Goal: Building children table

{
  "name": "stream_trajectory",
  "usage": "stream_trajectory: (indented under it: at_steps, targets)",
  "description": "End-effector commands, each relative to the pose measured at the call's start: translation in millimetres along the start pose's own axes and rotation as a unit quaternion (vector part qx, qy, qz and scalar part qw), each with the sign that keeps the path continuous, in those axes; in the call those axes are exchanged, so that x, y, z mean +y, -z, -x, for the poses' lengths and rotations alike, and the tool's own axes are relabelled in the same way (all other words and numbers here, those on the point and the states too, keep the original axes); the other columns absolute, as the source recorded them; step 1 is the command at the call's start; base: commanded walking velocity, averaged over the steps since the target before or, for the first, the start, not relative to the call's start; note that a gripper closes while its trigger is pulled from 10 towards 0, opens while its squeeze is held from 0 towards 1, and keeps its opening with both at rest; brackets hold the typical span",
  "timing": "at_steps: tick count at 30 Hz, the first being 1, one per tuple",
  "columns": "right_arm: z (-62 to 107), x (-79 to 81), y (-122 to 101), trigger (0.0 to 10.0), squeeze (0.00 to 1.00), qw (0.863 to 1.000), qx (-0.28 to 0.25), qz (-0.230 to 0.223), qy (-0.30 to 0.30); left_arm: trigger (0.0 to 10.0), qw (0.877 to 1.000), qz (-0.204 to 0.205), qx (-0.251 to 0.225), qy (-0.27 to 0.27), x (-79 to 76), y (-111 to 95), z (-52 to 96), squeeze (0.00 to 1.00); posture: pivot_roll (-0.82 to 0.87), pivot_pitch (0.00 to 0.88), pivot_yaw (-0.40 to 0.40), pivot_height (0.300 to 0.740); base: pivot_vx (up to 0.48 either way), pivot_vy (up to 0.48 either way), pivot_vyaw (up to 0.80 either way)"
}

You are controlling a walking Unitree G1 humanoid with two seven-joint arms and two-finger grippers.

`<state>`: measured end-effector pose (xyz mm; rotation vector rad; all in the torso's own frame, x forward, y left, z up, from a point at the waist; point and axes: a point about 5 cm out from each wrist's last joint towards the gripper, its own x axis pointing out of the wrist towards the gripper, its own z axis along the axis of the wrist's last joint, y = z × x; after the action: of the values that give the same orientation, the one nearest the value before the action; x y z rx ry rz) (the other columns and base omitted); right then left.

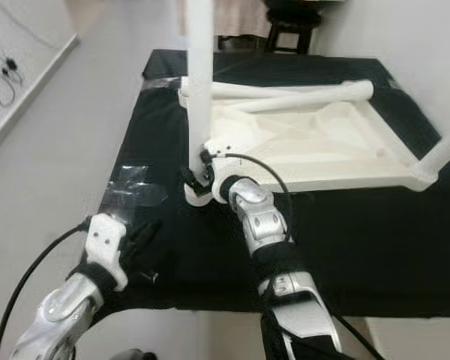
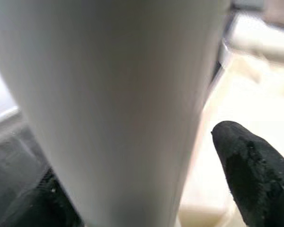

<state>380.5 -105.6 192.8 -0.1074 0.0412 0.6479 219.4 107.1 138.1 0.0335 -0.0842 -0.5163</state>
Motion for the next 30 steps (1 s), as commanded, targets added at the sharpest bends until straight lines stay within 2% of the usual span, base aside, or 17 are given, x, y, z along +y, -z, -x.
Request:
stream_trajectory:
  at_steps: [1, 2, 3, 4, 5, 7, 8, 9, 10, 11, 18, 21, 24, 27, 28, 29, 30]
  targets:
    - [4.9, -11.4, -11.3, 10.0, 0.00, 0.999, -0.038, 0.000, -0.020, 10.0, 1.000, -0.014, 0.001, -0.002, -5.2, -2.1, 4.9, 0.00, 0.17, 0.105, -0.041, 0.740, 0.000, 0.000, 0.00]
    - [4.9, -11.4, -11.3, 10.0, 0.00, 0.999, -0.038, 0.000, -0.020, 10.0, 1.000, -0.014, 0.001, -0.002, -5.2, -2.1, 4.9, 0.00, 0.17, 0.105, -0.041, 0.740, 0.000, 0.000, 0.00]
    - [4.8, -13.6, -16.1, 10.0, 0.00, 0.997, -0.052, 0.001, -0.061, 10.0, 1.000, -0.025, -0.006, -0.013, -8.6, -6.7, 7.4, 0.00, 0.18, 0.110, -0.043, 0.740, 0.000, 0.000, 0.00]
    - [4.8, -13.6, -16.1, 10.0, 0.00, 0.997, -0.052, 0.001, -0.061, 10.0, 1.000, -0.025, -0.006, -0.013, -8.6, -6.7, 7.4, 0.00, 0.18, 0.110, -0.043, 0.740, 0.000, 0.000, 0.00]
    - [4.2, -12.1, -15.5, 10.0, 0.00, 0.994, -0.052, 0.003, -0.095, 10.0, 0.999, -0.032, -0.010, -0.020, -9.3, -9.5, 8.6, 0.00, 0.18, 0.110, -0.044, 0.740, 0.000, 0.000, 0.00]
    - [4.0, -11.4, -14.5, 10.0, 0.00, 0.993, -0.049, 0.004, -0.107, 10.0, 0.999, -0.034, -0.011, -0.022, -9.3, -10.2, 8.8, 0.00, 0.18, 0.110, -0.045, 0.740, 0.000, 0.000, 0.00]
    - [3.2, -10.6, -12.9, 9.3, 0.00, 0.991, -0.043, 0.007, -0.123, 10.0, 0.999, -0.035, -0.011, -0.025, -9.3, -10.6, 9.2, 0.00, 0.19, 0.112, -0.046, 0.740, 0.000, 0.000, 0.00]
    - [2.5, -11.1, -12.7, 1.0, 0.00, 0.990, -0.040, 0.007, -0.132, 10.0, 0.999, -0.034, -0.011, -0.028, -9.8, -11.1, 10.1, 0.00, 0.19, 0.112, -0.046, 0.740, 0.000, 0.000, 0.00]
    - [2.0, -11.8, -12.8, 1.0, 0.00, 0.990, -0.039, 0.007, -0.138, 10.0, 0.999, -0.033, -0.010, -0.029, -10.4, -11.6, 11.0, 0.00, 0.19, 0.112, -0.046, 0.740, 0.000, 0.000, 0.00]
    - [1.9, -13.1, -13.9, 0.0, 0.00, 0.989, -0.040, 0.002, -0.143, 10.0, 0.999, -0.031, -0.010, -0.035, -10.5, -12.2, 12.5, 0.00, 0.18, 0.114, -0.046, 0.740, 0.000, 0.000, 0.00]
    - [4.7, -21.6, -13.0, 0.0, 0.00, 0.990, -0.036, 0.000, -0.140, 10.0, 0.998, -0.031, -0.011, -0.061, -10.1, -14.7, 17.1, 0.00, 0.18, 0.120, -0.047, 0.740, 0.000, 0.000, 0.00]
    - [8.4, -28.9, -7.8, 0.0, 0.00, 0.993, -0.028, 0.006, -0.117, 10.0, 0.997, -0.031, -0.014, -0.067, -10.5, -15.6, 17.3, 0.00, 0.17, 0.125, -0.048, 0.740, 0.000, 0.000, 0.00]
    - [16.5, -41.1, 12.1, 0.0, 0.00, 0.998, 0.029, 0.035, -0.032, 10.0, 0.997, -0.028, -0.016, -0.065, -12.1, -16.6, 16.8, 0.00, 0.17, 0.133, -0.065, 0.740, 0.000, 0.000, 0.00]
    - [20.1, -43.2, 22.7, 0.0, 0.00, 0.998, 0.052, 0.046, 0.006, 10.0, 0.997, -0.025, -0.017, -0.065, -12.2, -17.0, 17.1, 0.00, 0.16, 0.139, -0.070, 0.740, 0.000, 0.000, 0.00]
    - [26.8, -29.2, 45.4, 0.0, 0.00, 0.992, 0.071, 0.008, 0.100, 10.0, 0.998, -0.016, -0.018, -0.064, -11.9, -17.0, 17.0, 0.00, 0.15, 0.145, -0.065, 0.740, 0.000, 0.000, 0.00]
    - [26.8, -29.2, 45.4, 0.0, 0.00, 0.992, 0.071, 0.008, 0.100, 10.0, 0.998, -0.016, -0.018, -0.064, -11.9, -17.0, 17.0, 0.00, 0.15, 0.145, -0.065, 0.740, 0.000, 0.000, 0.00]
    - [36.9, -6.9, 59.2, 0.0, 0.00, 0.985, 0.080, -0.010, 0.154, 10.0, 0.998, -0.009, -0.020, -0.061, -11.7, -17.2, 15.9, 0.00, 0.14, 0.156, -0.056, 0.740, 0.000, 0.000, 0.00]
